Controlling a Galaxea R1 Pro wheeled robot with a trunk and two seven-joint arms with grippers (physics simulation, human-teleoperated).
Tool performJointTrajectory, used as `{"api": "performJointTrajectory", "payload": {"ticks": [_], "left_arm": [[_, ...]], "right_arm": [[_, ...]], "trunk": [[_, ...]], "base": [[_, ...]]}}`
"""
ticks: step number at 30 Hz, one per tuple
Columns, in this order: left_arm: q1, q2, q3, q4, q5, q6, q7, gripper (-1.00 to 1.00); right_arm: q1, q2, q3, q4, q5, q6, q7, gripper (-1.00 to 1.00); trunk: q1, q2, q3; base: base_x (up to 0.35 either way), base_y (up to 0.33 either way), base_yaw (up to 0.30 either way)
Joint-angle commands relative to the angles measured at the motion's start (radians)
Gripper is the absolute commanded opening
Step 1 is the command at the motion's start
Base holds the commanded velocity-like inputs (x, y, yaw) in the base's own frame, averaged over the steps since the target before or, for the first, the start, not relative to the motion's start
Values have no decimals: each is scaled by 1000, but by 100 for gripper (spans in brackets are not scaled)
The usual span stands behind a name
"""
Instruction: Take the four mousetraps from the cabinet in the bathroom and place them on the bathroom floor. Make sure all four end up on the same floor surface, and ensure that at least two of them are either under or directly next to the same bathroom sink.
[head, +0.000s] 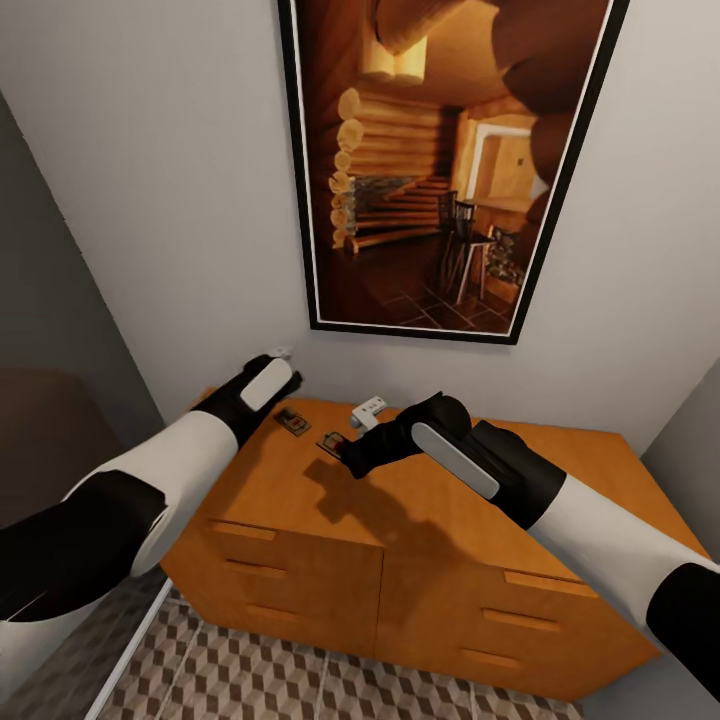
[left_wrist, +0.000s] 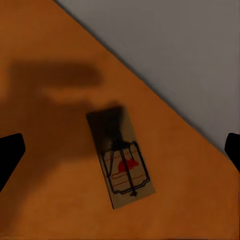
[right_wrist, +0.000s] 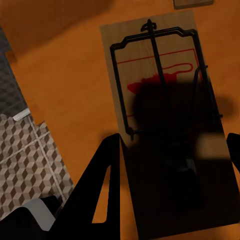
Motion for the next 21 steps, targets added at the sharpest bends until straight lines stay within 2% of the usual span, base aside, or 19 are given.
{"api": "performJointTrajectory", "payload": {"ticks": [1,4,7,16,21], "left_arm": [[1,-1,0,5,11,-7,0,100],[8,-2,0,18,64,-25,-1,100],[20,-3,-1,22,88,-47,-2,100],[101,-4,-4,29,88,-206,1,100],[132,-9,-6,28,87,-229,1,100]], "right_arm": [[0,0,0,0,-2,0,0,-100],[0,0,0,0,-2,0,0,-100],[0,0,0,0,-2,0,0,-100],[0,0,0,1,-3,-1,0,-100],[1,0,0,2,-4,-2,0,-100]], "trunk": [[0,0,0],[0,0,0],[0,0,0],[0,0,0],[0,0,0]], "base": [[0,0,0],[0,0,0],[0,0,0],[0,0,0],[0,0,0]]}}
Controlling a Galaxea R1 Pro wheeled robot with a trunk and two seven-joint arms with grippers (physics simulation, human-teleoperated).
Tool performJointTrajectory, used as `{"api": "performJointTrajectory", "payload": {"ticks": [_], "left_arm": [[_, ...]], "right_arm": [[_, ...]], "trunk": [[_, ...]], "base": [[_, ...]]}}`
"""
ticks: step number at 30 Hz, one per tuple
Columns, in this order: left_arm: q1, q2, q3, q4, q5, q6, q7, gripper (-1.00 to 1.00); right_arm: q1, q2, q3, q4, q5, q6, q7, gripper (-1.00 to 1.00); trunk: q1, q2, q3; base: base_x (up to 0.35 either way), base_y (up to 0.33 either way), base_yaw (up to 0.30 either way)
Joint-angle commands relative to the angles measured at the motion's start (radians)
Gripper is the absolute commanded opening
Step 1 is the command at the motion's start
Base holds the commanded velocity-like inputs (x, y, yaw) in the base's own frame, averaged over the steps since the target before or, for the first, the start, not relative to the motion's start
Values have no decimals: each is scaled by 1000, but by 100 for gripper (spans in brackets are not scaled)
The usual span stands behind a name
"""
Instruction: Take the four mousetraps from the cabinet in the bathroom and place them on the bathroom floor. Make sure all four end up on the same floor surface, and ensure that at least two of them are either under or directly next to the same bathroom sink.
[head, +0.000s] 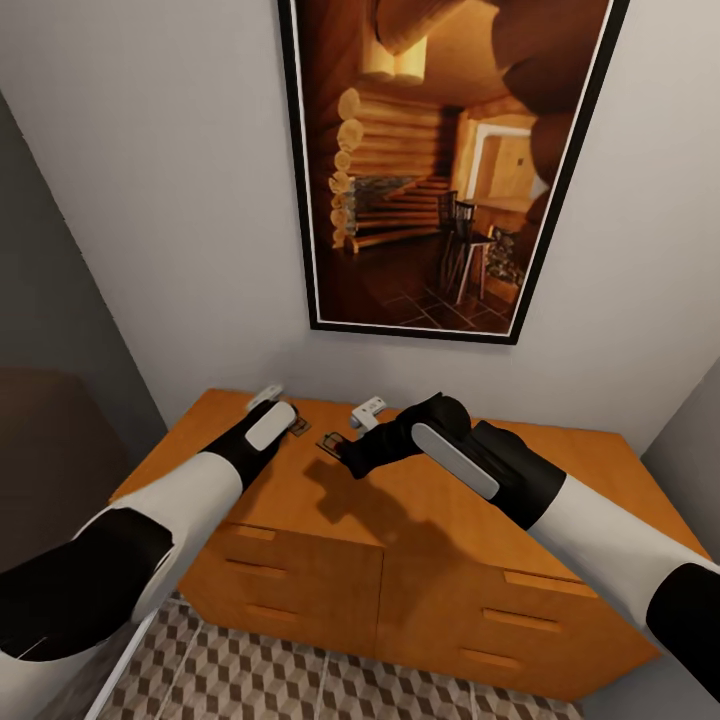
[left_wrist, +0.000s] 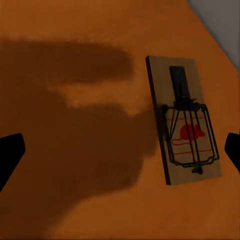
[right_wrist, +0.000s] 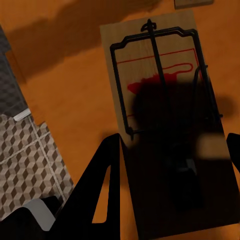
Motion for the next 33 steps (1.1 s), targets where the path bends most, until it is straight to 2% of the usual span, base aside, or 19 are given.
{"api": "performJointTrajectory", "payload": {"ticks": [1,8,25,27,29,31,33], "left_arm": [[5,-3,0,0,0,-5,0,100],[12,-10,-1,-9,0,-16,-1,100],[13,-8,-2,-18,-2,-16,-2,100],[13,-8,-2,-18,-2,-16,-1,100],[13,-8,-2,-18,-2,-16,-1,100],[13,-9,-1,-17,-2,-16,-1,100],[13,-8,-1,-17,-2,-16,-1,100]], "right_arm": [[0,0,0,1,-2,0,0,-100],[0,0,0,2,-2,-1,0,-100],[0,-3,-2,-6,-7,-3,13,-100],[0,-6,-4,-8,-9,-4,39,-100],[0,-8,-5,-10,-9,-4,104,-100],[0,-9,-6,-10,-9,-4,200,-100],[0,-13,-7,-9,-8,-4,344,-100]], "trunk": [[0,0,0],[0,0,0],[0,0,0],[0,0,0],[0,0,0],[0,0,0],[0,0,0]], "base": [[0,0,0],[3,-1,0],[76,-65,0],[3,-2,0],[1,-1,0],[0,0,0],[0,0,0]]}}
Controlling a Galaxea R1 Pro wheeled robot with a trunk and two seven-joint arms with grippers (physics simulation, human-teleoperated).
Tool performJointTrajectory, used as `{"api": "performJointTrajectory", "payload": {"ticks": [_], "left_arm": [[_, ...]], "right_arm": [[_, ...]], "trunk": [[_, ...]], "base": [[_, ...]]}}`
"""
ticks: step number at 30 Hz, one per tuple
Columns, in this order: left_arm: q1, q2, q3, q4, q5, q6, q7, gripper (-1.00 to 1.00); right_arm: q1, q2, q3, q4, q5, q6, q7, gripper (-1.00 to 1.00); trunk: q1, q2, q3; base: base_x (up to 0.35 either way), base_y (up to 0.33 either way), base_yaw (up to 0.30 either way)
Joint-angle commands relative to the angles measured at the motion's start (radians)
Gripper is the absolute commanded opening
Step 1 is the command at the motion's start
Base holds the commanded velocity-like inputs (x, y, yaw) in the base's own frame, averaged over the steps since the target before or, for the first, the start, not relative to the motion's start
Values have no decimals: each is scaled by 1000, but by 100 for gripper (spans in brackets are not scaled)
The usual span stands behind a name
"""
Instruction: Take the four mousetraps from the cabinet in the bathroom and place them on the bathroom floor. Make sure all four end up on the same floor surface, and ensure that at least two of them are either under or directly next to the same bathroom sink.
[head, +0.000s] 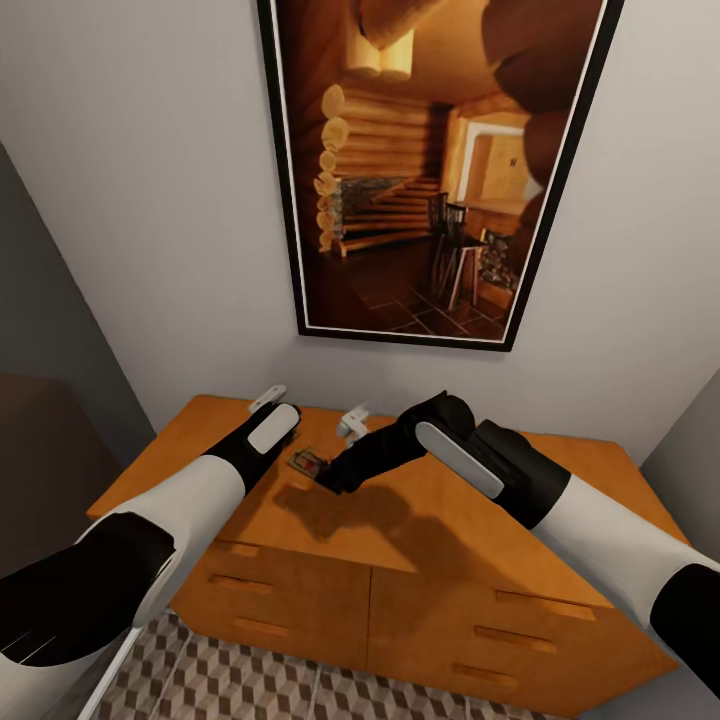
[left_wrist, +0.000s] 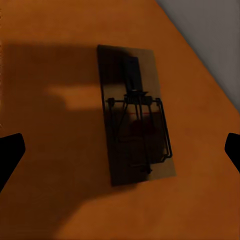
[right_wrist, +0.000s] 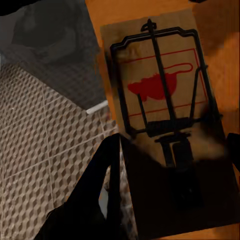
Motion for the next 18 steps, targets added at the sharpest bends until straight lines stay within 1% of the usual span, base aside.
{"api": "performJointTrajectory", "payload": {"ticks": [1,2,3,4,5,6,7,9,12,18], "left_arm": [[0,0,0,0,0,0,0,100],[0,0,0,0,0,0,0,100],[0,0,0,0,0,0,0,100],[0,0,0,0,0,0,0,100],[0,0,0,-1,0,0,0,100],[0,0,0,-1,0,-1,0,100],[0,0,-1,-1,0,-1,0,100],[0,-1,-1,-2,0,-2,-1,100],[0,-2,-1,-2,0,-3,-1,100],[0,-2,-1,-2,0,-4,-3,100]], "right_arm": [[0,-7,-1,1,3,-1,67,-100],[0,-11,-4,1,3,-1,95,-100],[0,-20,-16,0,2,-1,144,-100],[0,-24,-26,0,2,0,164,-100],[0,-30,-53,0,2,0,196,-100],[0,-32,-69,0,2,0,209,-100],[1,-36,-97,1,2,0,230,-100],[2,-43,-131,0,2,0,265,-100],[3,-50,-151,0,2,2,313,-100],[3,-63,-156,-1,1,1,352,-100]], "trunk": [[0,0,0],[0,0,0],[0,0,0],[0,0,0],[0,0,0],[0,0,0],[0,0,0],[0,0,0],[0,0,0],[0,0,0]], "base": [[0,0,0],[0,0,0],[0,0,0],[0,0,0],[0,0,0],[0,0,0],[0,0,0],[0,0,0],[0,0,0],[0,0,0]]}}
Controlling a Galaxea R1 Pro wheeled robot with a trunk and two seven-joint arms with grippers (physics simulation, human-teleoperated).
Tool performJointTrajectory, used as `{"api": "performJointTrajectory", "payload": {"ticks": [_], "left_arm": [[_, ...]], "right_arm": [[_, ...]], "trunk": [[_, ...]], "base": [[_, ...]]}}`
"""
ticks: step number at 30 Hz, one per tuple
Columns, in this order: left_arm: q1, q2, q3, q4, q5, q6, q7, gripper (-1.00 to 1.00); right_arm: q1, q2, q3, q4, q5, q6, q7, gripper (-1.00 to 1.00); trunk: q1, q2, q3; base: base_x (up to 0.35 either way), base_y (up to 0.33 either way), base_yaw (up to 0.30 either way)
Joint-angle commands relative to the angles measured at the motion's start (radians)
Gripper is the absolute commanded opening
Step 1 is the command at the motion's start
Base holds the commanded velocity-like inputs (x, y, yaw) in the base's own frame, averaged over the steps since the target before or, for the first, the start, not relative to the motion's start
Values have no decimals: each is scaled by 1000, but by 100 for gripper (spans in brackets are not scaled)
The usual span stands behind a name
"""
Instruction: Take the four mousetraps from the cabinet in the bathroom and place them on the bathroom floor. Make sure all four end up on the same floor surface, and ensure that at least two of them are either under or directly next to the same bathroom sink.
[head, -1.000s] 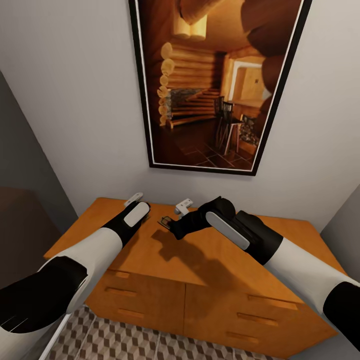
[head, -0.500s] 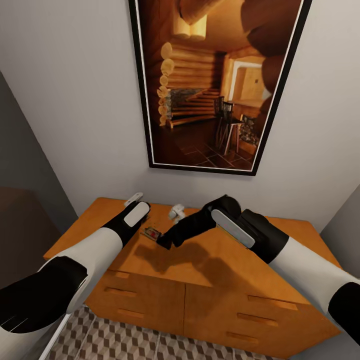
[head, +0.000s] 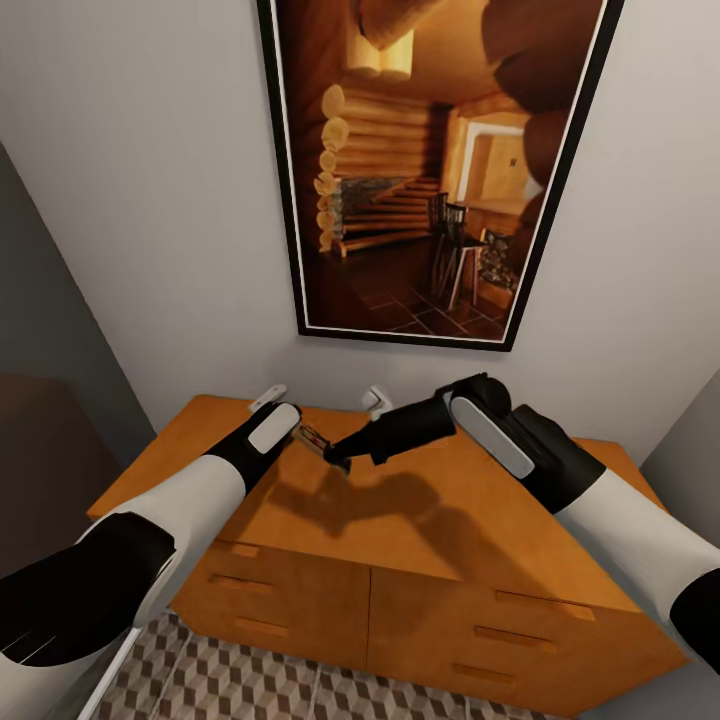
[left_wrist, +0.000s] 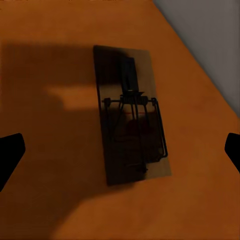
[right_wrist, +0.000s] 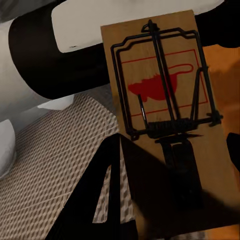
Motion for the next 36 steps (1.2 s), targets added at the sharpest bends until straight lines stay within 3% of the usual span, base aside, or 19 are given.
{"api": "performJointTrajectory", "payload": {"ticks": [1,9,12,15,20,28,36], "left_arm": [[0,0,0,0,0,0,-1,100],[0,0,0,0,0,0,-3,100],[0,0,0,0,0,-3,-3,100],[0,0,0,0,0,-14,-3,100],[0,0,0,0,0,-23,-3,100],[0,0,0,-24,-1,-25,-2,100],[0,1,-1,-32,-1,-25,3,100]], "right_arm": [[1,-4,-1,0,-1,1,18,-100],[6,-49,-6,1,-1,-1,175,-100],[6,-65,-20,1,-2,-1,212,-100],[12,-84,-48,2,-2,-1,290,-100],[22,-93,-72,9,-2,-4,402,-100],[28,-88,-166,12,0,-5,451,-100],[47,-84,-180,6,8,-5,450,-100]], "trunk": [[0,0,0],[0,0,0],[0,0,0],[0,0,0],[0,0,0],[0,0,0],[0,0,0]], "base": [[0,0,0],[0,0,0],[0,0,0],[0,0,0],[0,0,0],[77,-71,0],[86,-84,0]]}}
